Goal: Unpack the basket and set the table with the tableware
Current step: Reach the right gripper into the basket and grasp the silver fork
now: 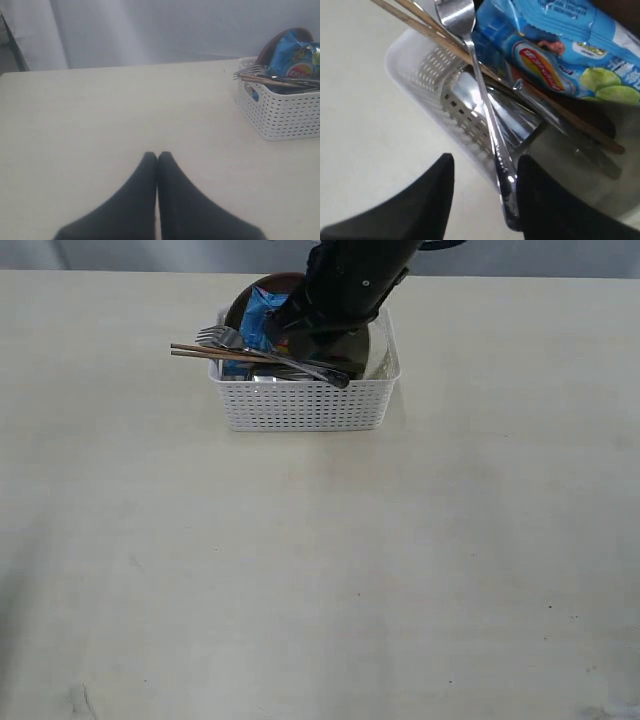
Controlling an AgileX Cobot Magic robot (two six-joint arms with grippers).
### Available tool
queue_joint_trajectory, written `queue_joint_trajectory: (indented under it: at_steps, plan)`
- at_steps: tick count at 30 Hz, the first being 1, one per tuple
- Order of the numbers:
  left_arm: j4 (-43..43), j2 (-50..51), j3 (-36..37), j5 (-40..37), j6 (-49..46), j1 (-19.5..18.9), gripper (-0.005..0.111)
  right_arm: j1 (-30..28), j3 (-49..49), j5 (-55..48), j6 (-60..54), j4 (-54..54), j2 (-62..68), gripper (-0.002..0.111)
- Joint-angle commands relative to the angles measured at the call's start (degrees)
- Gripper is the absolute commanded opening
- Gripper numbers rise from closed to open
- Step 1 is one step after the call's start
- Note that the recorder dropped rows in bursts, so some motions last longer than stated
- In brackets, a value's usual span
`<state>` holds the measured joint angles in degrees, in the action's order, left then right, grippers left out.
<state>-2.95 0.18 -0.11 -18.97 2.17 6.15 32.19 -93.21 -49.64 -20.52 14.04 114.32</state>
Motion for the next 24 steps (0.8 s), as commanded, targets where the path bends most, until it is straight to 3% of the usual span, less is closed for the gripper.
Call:
queue_joint_trajectory:
  at_steps: [1,24]
  plan:
    - [0.13,-0.18,0.11,0.69,-0.06,0.4,0.0,0.05,-0.8,1.37,-0.46,-3.78,1.75,0.04]
    - [0.13,-0.18,0.11,0.69,-0.06,0.4,0.0,3.36,-0.69,5.58,-3.3,-8.79,4.69,0.037]
